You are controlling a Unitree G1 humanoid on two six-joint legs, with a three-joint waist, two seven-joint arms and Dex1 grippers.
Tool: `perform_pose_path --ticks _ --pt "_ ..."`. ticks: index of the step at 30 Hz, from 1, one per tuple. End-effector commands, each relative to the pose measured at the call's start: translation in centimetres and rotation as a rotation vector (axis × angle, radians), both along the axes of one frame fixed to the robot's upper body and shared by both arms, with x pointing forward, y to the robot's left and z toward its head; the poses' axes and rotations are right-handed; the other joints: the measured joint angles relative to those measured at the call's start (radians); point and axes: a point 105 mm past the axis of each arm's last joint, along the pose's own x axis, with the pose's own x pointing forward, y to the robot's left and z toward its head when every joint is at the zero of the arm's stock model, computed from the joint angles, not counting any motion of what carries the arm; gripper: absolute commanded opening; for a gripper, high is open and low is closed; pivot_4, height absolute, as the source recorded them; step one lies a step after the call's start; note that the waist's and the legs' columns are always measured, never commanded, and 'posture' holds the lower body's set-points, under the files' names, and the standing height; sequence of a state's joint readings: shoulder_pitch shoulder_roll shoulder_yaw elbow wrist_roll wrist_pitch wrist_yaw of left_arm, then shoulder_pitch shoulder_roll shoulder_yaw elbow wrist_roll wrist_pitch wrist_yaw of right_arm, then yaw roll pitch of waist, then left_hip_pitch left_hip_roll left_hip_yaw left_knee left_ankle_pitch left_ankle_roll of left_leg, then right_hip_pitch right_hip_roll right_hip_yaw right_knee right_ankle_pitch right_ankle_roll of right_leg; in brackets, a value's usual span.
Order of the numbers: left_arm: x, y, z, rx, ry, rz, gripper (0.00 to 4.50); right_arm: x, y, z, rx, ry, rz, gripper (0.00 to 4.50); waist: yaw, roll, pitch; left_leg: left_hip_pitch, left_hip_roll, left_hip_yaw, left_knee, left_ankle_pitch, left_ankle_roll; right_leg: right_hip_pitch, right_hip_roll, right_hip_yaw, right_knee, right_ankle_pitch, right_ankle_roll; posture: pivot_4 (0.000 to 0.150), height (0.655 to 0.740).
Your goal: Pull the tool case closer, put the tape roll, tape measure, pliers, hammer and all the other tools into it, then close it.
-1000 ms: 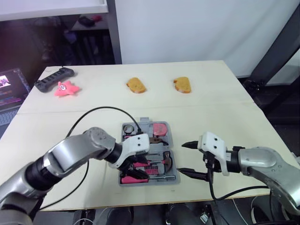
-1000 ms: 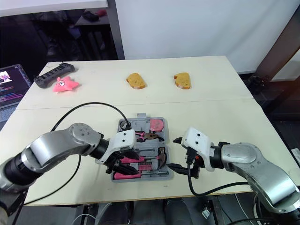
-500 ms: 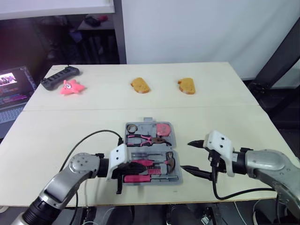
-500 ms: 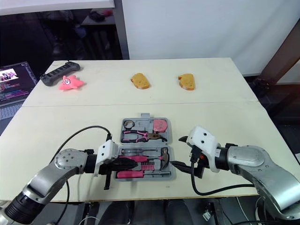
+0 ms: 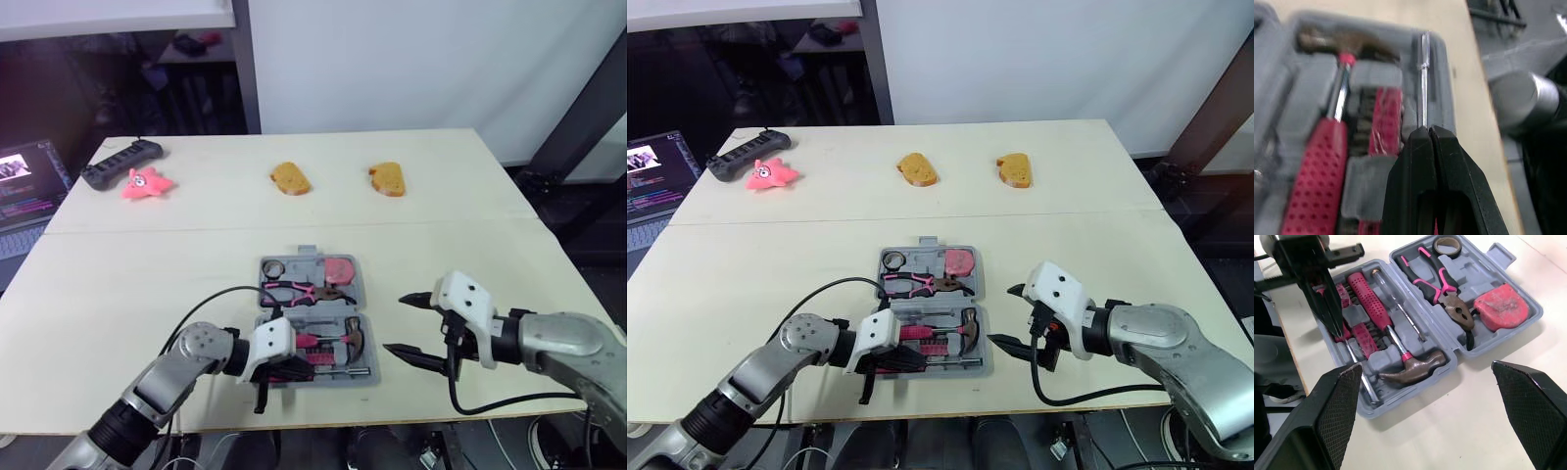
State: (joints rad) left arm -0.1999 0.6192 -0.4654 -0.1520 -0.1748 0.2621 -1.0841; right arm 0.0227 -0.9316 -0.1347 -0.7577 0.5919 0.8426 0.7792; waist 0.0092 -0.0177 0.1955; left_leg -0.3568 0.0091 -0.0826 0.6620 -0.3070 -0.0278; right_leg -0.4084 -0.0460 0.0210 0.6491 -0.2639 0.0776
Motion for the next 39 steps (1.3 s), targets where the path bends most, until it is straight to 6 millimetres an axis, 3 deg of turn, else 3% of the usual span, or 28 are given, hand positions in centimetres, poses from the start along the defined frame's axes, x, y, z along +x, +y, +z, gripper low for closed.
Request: perform_pose_path --ticks 1,4,9,12,15,19,21,23,27,30,33,37,39 --pt "-0.2 0.5 -1.6 0.121 -0.02 -0.016 0.06 -0.2 0.3 1.0 -0.001 -0.042 0.015 4.5 0.001 0.0 0.0 0.0 0.0 0.0 0.0 0.0 0.0 0.0 0.0 0.0 0.0 0.0 0.0 0.15 0.74" --pt "0.4 1.1 -2.5 0.199 -0.038 0.016 0.06 -0.3 0.3 1.1 0.001 -0.041 0.013 4.5 0.001 0.001 -0.001 0.001 0.0 0.0 0.0 0.0 0.0 0.001 0.0 0.0 0.0 0.0 0.0 0.15 0.74" --pt "-0.2 2.6 -3.9 0.313 -0.023 -0.008 0.06 -0.2 0.3 1.1 0.003 -0.041 0.014 4.5 -0.004 0.005 -0.005 0.001 0.0 0.0 0.0 0.0 0.001 0.001 0.0 0.0 0.0 0.0 0.0 0.15 0.74" --pt "-0.4 2.7 -4.0 0.299 -0.013 0.002 0.06 -0.1 0.3 1.1 0.007 -0.042 0.013 4.5 -0.013 0.007 -0.01 0.002 0.001 0.0 0.0 -0.001 0.002 0.002 0.001 0.0 0.0 0.0 0.0 0.15 0.74" --pt "0.2 2.0 -2.1 0.18 -0.004 0.047 0.06 0.0 0.2 1.0 0.013 -0.041 0.01 4.5 -0.024 0.008 -0.011 0.002 0.001 0.0 0.0 -0.002 0.003 0.002 0.001 0.0 0.0 0.0 0.0 0.15 0.74" --pt "1.2 1.9 3.4 -0.091 0.014 0.107 0.06 0.4 -0.2 0.3 0.006 -0.033 0.001 4.5 -0.025 0.007 -0.009 0.002 0.002 -0.001 0.0 -0.002 0.003 0.001 0.002 -0.001 0.0 0.0 0.0 0.15 0.74" --pt "0.8 3.7 5.9 -0.156 0.043 0.11 0.06 0.8 -0.4 -0.2 -0.001 -0.03 -0.011 4.5 -0.023 0.006 -0.008 0.001 0.002 -0.001 0.0 -0.002 0.003 0.0 0.002 -0.001 0.0 0.0 0.0 0.15 0.74" --pt "0.7 6.2 6.8 -0.134 0.047 0.167 0.06 1.6 -0.7 -1.1 -0.02 -0.012 -0.05 4.5 -0.025 0.006 -0.008 0.0 0.002 -0.001 0.0 -0.002 0.003 0.0 0.001 -0.001 0.0 0.0 0.0 0.15 0.74" --pt "3.0 10.9 6.3 -0.095 0.066 0.439 0.06 3.6 -0.5 -3.8 -0.101 0.033 -0.111 4.5 -0.027 0.008 -0.007 0.001 0.002 0.001 -0.001 -0.002 0.003 0.0 0.001 0.0 0.0 -0.002 -0.003 0.15 0.74" --pt "4.8 12.2 4.7 -0.034 0.006 0.543 0.0 4.6 -0.1 -5.0 -0.116 0.053 -0.132 3.68 -0.019 0.008 -0.007 0.0 0.001 0.0 -0.001 -0.002 0.003 0.0 0.001 -0.001 0.0 -0.002 -0.002 0.15 0.74" --pt "6.1 12.1 2.8 -0.024 -0.008 0.592 0.0 6.0 0.4 -6.8 -0.166 0.073 -0.15 2.14 -0.02 0.008 -0.007 -0.001 0.0 0.0 0.0 -0.002 0.003 -0.001 0.0 -0.001 -0.001 0.0 0.0 0.15 0.74" --pt "6.9 10.6 1.0 -0.018 -0.02 0.582 0.0 7.3 0.1 -8.2 -0.245 0.082 -0.15 0.02 -0.022 0.008 -0.007 -0.001 0.0 0.0 0.0 -0.001 0.003 -0.001 -0.001 -0.001 -0.001 0.0 0.0 0.15 0.74" --pt "6.8 9.8 0.1 -0.011 -0.01 0.558 0.0 7.5 0.2 -8.8 -0.27 0.105 -0.128 0.02 -0.022 0.008 -0.007 -0.001 0.0 0.0 0.0 -0.002 0.003 -0.002 -0.001 -0.001 -0.001 0.0 0.0 0.15 0.74"
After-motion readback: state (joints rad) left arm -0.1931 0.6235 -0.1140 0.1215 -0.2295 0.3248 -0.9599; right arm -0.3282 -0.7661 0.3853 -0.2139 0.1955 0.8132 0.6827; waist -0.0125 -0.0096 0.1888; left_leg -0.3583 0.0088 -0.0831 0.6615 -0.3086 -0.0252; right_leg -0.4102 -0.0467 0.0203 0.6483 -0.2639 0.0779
